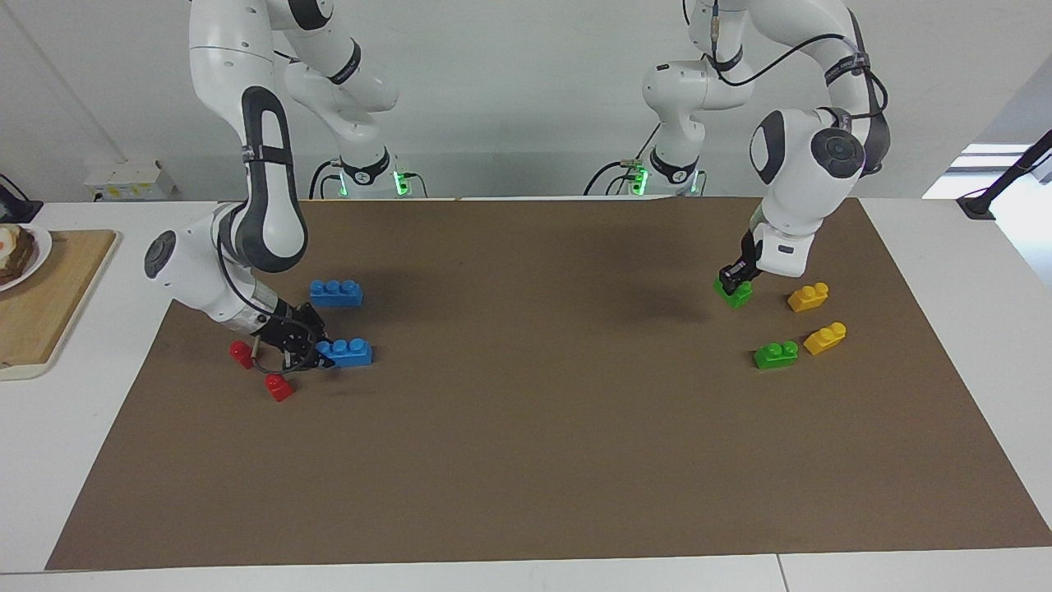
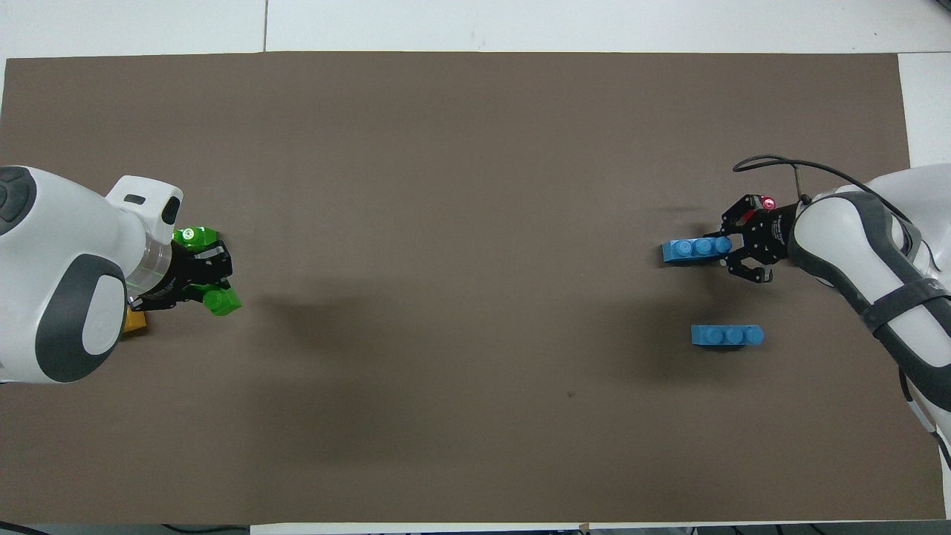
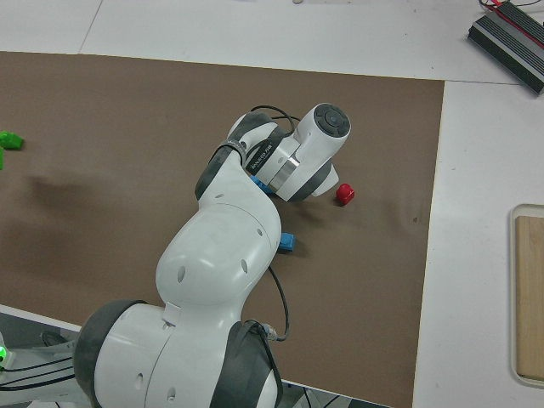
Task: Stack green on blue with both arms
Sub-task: 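Lift the blue brick with the right gripper toward the table center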
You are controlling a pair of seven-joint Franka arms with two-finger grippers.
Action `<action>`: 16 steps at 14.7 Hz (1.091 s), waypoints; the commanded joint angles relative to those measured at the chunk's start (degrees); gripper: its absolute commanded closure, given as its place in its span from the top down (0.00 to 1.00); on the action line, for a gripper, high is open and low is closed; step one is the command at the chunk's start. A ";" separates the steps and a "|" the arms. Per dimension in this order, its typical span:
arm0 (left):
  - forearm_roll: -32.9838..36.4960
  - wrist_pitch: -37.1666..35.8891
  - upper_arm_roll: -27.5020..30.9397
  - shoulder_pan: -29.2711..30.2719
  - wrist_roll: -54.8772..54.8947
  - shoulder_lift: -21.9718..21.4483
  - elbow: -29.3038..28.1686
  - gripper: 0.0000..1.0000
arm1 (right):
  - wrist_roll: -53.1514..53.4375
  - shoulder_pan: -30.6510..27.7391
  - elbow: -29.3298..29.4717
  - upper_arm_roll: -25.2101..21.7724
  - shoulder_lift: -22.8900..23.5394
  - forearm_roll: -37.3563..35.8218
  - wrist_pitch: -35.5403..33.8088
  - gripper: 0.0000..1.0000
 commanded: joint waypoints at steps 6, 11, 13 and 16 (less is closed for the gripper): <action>-3.99 0.74 0.56 -0.64 -11.04 0.86 1.33 0.09 | 7.36 3.22 12.08 0.45 -0.08 3.69 -8.45 0.00; -4.69 3.54 0.47 -0.64 -18.16 1.13 1.33 0.09 | 22.16 14.81 19.49 0.45 -0.08 4.04 -9.07 0.00; -6.10 4.95 0.47 -1.43 -21.67 1.21 1.33 0.09 | 22.78 20.69 19.40 0.45 -0.26 4.74 -5.05 0.00; -6.36 5.31 0.47 -1.96 -26.16 1.21 1.42 0.09 | 31.23 27.38 13.55 0.45 -1.91 4.30 -1.61 0.00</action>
